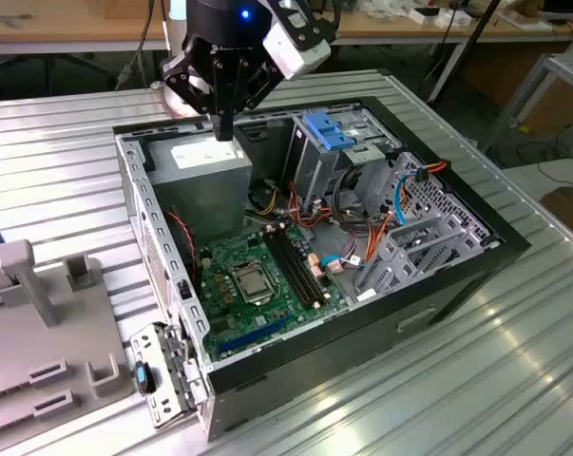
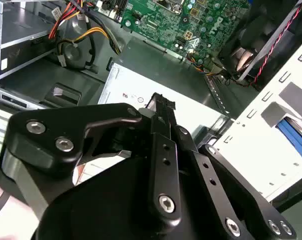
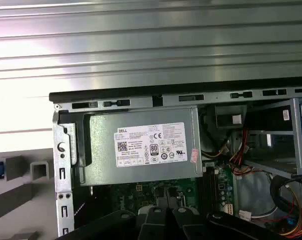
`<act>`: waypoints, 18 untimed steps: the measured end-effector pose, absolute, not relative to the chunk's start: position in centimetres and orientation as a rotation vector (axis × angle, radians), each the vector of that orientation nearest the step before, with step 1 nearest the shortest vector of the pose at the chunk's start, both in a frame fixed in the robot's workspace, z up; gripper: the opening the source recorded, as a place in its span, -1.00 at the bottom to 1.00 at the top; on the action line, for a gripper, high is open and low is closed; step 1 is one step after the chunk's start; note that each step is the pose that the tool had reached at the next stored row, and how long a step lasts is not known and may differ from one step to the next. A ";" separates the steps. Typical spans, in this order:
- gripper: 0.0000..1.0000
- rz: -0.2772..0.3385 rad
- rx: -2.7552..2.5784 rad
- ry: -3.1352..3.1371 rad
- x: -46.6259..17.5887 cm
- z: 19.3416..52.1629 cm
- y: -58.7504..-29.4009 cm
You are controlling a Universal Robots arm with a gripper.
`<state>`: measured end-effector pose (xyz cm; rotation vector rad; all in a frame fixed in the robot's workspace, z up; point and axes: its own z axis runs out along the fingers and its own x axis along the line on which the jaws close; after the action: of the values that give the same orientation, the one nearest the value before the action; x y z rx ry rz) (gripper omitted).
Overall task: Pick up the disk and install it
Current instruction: 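Reach for the disk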
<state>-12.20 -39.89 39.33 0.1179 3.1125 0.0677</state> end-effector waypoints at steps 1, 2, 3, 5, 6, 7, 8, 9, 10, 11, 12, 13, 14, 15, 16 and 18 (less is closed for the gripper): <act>-0.79 0.068 0.118 3.113 -12.3 39.3 -39.9; -0.79 0.068 0.118 3.112 -12.4 39.3 -39.9; -0.79 0.068 0.118 3.112 -12.6 39.3 -39.9; -0.79 0.068 0.118 3.113 -12.7 39.3 -39.9; -0.79 0.068 0.118 3.112 -12.8 39.3 -39.9; -0.79 0.068 0.118 3.112 -12.9 39.3 -39.9; -0.79 0.068 0.118 3.113 -13.0 39.3 -39.9; -0.79 0.068 0.118 3.113 -13.1 39.3 -39.9; -0.79 0.068 0.118 3.112 -13.2 39.3 -39.9; -0.79 0.068 0.118 3.112 -13.3 39.3 -39.9; -0.79 0.068 0.118 3.112 -13.3 39.3 -39.9; -0.79 0.068 0.118 3.112 -13.4 39.3 -39.9; -0.79 0.068 0.118 3.112 -13.5 39.3 -39.9; -0.79 0.068 0.118 3.113 -13.6 39.3 -39.9; -0.79 0.068 0.118 3.112 -13.7 39.3 -39.9; -0.79 0.068 0.118 3.113 -13.9 39.3 -39.9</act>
<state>-13.93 -39.89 39.33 0.1180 3.1125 0.0676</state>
